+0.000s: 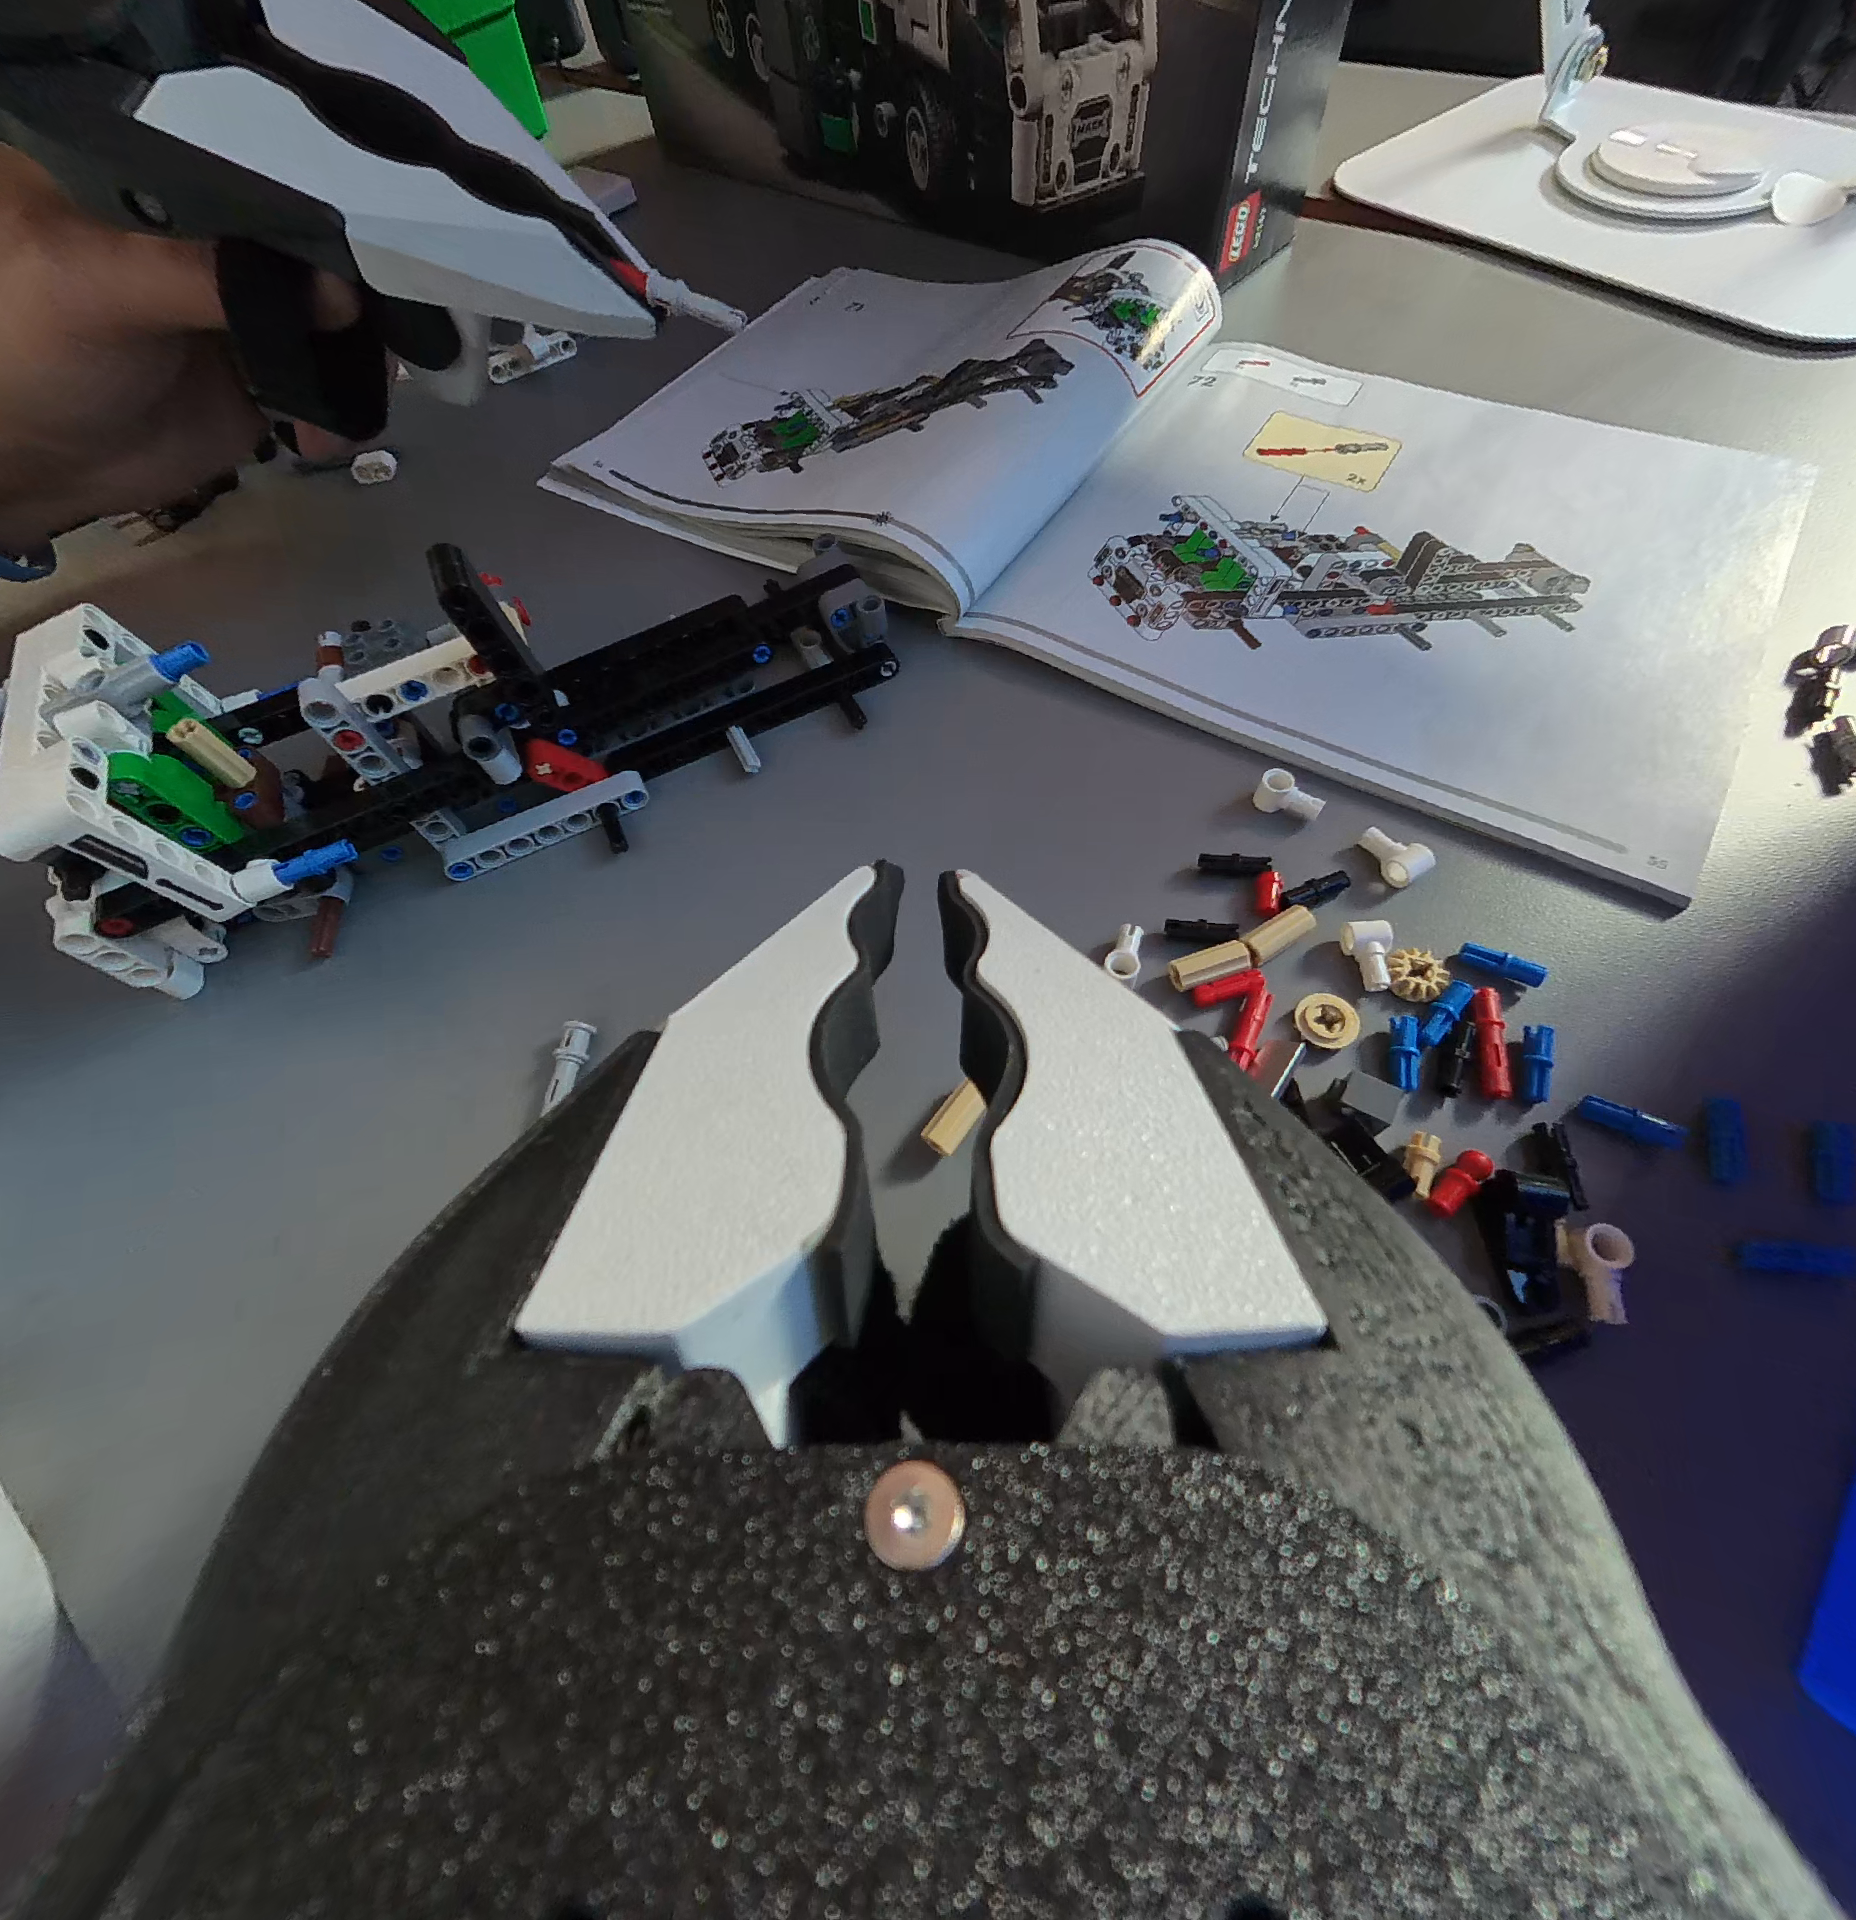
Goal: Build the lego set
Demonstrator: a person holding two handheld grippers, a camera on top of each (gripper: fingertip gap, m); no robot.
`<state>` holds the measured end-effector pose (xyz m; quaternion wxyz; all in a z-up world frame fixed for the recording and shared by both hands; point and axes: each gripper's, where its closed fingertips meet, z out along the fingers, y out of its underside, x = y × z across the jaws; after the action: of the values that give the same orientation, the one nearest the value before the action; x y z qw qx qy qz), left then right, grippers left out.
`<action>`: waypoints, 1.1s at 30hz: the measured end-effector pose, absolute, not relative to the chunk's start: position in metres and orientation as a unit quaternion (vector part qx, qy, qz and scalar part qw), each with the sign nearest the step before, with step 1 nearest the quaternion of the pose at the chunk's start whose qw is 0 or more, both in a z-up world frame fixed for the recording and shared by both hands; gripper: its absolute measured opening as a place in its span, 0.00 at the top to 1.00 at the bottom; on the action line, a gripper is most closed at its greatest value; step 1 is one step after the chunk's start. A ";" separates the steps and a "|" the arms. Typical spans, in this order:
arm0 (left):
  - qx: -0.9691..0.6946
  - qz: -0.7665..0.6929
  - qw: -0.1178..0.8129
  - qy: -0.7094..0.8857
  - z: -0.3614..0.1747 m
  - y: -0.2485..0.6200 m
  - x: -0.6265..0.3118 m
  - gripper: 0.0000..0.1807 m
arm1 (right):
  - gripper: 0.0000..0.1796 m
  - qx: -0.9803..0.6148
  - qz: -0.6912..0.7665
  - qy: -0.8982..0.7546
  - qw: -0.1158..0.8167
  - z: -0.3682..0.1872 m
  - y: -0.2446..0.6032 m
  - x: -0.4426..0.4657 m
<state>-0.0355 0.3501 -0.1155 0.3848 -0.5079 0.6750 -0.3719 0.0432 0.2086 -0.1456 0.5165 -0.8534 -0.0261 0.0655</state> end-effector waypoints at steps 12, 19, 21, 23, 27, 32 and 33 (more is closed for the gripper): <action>-0.513 -0.373 0.375 0.676 -0.126 0.351 -0.034 1.00 | 0.96 -0.854 0.067 -0.018 0.516 -0.146 0.210 0.047; -0.513 -0.372 0.377 0.676 -0.126 0.352 -0.033 1.00 | 0.96 -0.852 0.068 -0.017 0.518 -0.145 0.212 0.049; -0.513 -0.373 0.376 0.675 -0.127 0.352 -0.033 1.00 | 0.96 -0.852 0.070 -0.016 0.518 -0.145 0.212 0.049; -0.512 -0.375 0.377 0.675 -0.127 0.352 -0.032 1.00 | 0.96 -0.852 0.071 -0.014 0.518 -0.145 0.212 0.049; -0.507 -0.382 0.382 0.672 -0.126 0.351 -0.031 1.00 | 0.96 -0.853 0.076 -0.010 0.517 -0.145 0.211 0.051; -0.505 -0.380 0.382 0.675 -0.128 0.351 -0.032 1.00 | 0.96 -0.854 0.080 -0.005 0.514 -0.146 0.212 0.052; -0.506 -0.379 0.380 0.675 -0.129 0.351 -0.032 1.00 | 0.96 -0.854 0.081 -0.004 0.513 -0.147 0.212 0.052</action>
<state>-0.0317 0.3510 -0.1290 0.3799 -0.5058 0.6755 -0.3790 0.0518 0.2116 -0.1467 0.5132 -0.8545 -0.0045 0.0807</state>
